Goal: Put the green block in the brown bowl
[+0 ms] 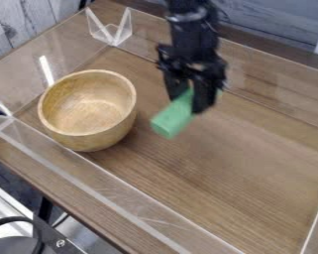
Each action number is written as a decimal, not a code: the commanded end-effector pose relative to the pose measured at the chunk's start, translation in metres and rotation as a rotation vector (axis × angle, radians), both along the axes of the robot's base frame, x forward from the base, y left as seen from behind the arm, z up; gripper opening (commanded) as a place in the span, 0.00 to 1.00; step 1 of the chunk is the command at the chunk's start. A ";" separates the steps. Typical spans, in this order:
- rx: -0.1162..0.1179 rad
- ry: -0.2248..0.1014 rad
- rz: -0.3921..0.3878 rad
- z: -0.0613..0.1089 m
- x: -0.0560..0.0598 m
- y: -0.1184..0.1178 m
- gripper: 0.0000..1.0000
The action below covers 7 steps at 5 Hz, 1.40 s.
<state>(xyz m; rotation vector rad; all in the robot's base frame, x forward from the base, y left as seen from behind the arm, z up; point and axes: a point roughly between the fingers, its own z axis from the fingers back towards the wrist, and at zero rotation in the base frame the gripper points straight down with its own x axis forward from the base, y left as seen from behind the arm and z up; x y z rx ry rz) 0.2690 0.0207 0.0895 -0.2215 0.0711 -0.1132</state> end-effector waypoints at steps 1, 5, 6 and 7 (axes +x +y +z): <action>-0.006 -0.065 0.073 0.027 0.009 0.044 0.00; 0.074 -0.027 0.200 0.040 -0.001 0.075 0.00; 0.069 -0.034 0.199 0.039 0.005 0.026 0.00; 0.058 -0.022 0.169 0.034 -0.008 0.061 0.00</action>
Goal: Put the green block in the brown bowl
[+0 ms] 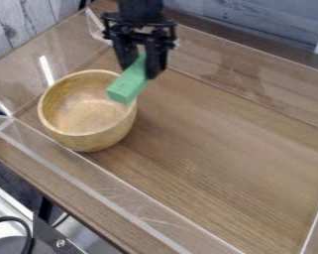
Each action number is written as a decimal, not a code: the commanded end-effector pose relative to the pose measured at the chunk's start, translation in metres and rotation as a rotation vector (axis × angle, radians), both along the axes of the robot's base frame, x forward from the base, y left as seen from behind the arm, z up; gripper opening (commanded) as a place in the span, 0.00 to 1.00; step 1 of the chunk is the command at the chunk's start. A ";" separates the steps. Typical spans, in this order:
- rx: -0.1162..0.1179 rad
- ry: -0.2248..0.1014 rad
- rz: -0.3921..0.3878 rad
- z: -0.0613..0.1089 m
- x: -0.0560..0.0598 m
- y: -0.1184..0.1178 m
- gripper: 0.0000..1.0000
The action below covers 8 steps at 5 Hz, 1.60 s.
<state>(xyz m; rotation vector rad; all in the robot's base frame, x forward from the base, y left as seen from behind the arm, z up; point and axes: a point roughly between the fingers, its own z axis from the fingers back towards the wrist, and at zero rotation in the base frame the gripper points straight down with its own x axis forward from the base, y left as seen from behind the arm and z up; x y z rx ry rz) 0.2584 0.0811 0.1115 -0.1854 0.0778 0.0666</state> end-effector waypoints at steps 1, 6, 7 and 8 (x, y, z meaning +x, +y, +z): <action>0.009 -0.029 -0.025 0.008 -0.004 0.022 0.00; -0.076 -0.024 -0.131 -0.013 -0.010 -0.009 0.00; -0.098 -0.030 -0.129 -0.013 -0.009 -0.005 0.00; -0.120 -0.038 -0.127 -0.013 -0.007 -0.002 0.00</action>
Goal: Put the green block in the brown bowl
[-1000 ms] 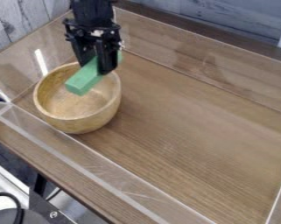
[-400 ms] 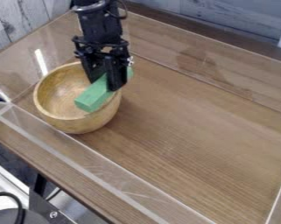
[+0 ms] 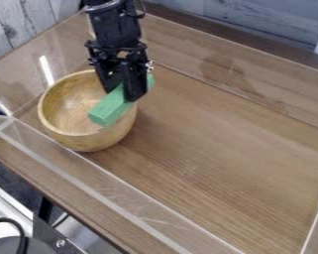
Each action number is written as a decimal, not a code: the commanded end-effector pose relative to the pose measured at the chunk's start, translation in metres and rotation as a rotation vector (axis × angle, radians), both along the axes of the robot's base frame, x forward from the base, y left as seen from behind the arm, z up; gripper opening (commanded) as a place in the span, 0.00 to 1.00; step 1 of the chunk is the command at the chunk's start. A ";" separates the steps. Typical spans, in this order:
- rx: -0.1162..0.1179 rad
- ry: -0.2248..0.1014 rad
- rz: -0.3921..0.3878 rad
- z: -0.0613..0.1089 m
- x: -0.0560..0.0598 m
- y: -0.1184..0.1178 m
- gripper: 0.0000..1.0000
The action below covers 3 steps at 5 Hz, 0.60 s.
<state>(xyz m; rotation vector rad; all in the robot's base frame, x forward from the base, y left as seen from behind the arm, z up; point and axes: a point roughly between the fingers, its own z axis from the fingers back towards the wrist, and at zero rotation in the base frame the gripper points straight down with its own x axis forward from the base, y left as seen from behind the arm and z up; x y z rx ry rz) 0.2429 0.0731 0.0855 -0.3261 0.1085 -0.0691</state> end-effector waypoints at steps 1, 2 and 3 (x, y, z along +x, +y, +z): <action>0.044 -0.040 0.030 0.006 0.008 0.013 0.00; 0.053 -0.041 0.038 0.001 0.002 0.025 0.00; 0.061 -0.043 0.040 -0.002 -0.003 0.035 0.00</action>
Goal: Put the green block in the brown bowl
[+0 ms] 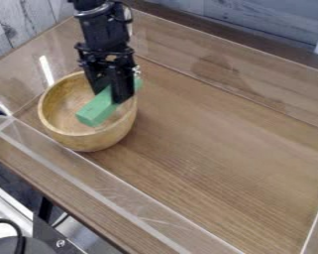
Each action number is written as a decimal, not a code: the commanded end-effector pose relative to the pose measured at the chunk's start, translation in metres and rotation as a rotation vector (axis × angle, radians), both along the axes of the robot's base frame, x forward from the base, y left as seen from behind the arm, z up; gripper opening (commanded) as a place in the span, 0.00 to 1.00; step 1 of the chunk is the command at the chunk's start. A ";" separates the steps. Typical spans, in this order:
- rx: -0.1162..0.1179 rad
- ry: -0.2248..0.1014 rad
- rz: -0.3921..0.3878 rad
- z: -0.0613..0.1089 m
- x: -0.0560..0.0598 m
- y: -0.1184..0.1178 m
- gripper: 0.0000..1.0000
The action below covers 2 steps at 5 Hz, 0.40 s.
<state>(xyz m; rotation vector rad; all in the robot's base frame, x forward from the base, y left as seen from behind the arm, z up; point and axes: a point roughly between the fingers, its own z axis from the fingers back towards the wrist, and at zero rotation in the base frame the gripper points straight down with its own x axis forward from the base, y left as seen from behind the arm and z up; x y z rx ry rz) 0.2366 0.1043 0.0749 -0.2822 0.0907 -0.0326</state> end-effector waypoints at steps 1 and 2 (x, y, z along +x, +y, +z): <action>0.041 -0.019 0.006 0.003 -0.001 0.004 0.00; 0.058 -0.011 0.005 0.000 -0.002 0.003 0.00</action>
